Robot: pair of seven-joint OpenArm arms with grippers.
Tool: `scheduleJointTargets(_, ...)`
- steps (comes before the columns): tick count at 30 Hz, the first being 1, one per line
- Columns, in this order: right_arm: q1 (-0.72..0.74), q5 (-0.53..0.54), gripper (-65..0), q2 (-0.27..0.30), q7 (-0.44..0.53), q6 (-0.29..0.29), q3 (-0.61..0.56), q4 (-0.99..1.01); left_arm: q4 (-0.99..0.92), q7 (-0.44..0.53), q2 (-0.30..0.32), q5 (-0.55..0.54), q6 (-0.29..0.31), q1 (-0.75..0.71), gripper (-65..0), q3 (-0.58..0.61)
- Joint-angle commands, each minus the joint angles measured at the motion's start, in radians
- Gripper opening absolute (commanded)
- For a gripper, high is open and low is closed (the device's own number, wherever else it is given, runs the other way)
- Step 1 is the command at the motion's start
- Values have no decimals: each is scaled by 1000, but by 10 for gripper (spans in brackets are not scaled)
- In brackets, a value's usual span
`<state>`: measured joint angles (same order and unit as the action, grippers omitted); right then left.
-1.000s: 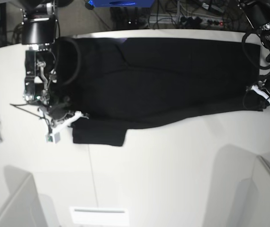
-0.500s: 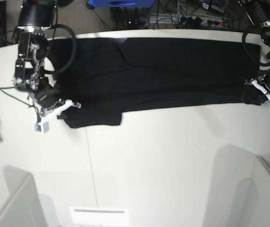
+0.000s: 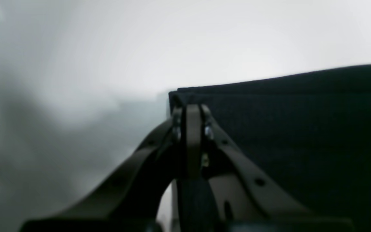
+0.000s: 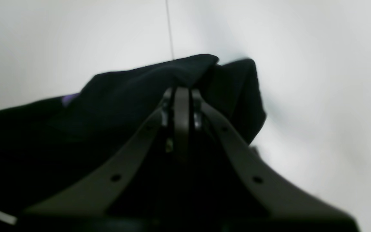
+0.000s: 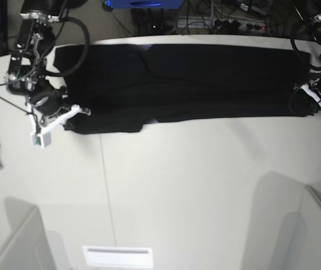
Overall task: Fold the T-shirt properly
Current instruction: 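Lift and fold the grasped side over onto the held edge, then release the folded edge and reposition both grippers along it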
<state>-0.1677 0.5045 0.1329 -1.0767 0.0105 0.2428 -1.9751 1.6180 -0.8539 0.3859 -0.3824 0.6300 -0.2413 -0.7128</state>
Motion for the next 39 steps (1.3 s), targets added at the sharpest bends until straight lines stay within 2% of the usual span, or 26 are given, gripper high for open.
scheduleJointTargets(1, -3, 7, -650, 6, 7, 3, 8, -20, 24, 17, 22, -7, 1, -5, -650, -9)
scheduleJointTargets(18, -168, 9, -650, -17, 2, 4, 13, -45, 24, 17, 57, -5, 1, -80, -650, -8)
scheduleJointTargets(22, -181, 9, -650, -37, -1, 4, 31, -49, 24, 17, 57, 0, 1, -102, -650, -6)
scheduleJointTargets(35, -203, 3, -650, -32, -23, 4, 31, -43, 21, 17, 55, 4, 1, -183, -650, -3)
scheduleJointTargets(39, -203, 1, -650, -31, -26, 4, 31, -36, 24, 17, 55, 90, 1, -195, -650, 61)
